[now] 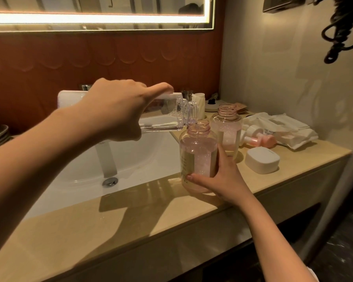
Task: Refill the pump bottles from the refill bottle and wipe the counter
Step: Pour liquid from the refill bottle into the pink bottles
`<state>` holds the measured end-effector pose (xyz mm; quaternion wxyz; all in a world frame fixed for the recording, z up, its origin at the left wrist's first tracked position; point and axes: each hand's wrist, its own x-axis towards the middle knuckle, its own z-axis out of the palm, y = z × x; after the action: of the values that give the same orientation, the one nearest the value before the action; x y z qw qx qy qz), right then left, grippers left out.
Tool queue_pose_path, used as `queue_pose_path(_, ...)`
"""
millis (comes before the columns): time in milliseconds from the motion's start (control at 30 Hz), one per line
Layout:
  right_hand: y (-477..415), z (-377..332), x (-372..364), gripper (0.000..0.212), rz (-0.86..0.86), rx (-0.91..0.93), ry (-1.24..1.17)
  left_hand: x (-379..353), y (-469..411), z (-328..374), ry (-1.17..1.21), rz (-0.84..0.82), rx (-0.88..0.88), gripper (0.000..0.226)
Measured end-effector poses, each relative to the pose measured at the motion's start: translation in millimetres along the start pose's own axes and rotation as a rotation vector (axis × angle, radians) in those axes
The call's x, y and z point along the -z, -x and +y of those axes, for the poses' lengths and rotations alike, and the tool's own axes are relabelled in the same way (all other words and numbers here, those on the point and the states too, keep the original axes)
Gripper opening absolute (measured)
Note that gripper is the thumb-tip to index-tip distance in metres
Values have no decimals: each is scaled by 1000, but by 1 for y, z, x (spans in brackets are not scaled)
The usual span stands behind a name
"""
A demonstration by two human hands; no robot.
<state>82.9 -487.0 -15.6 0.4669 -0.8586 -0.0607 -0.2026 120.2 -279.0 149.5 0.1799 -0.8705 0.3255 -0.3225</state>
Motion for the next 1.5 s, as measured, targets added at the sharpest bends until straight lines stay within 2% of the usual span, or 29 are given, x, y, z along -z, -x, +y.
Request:
queue_pose_path(433, 1, -2, 1, 98, 1, 7, -3, 3, 1, 4, -45, 1, 16, 88)
queue_pose_path(1500, 1, -3, 1, 99, -4, -9, -10, 7, 0, 5, -34, 2, 14, 84)
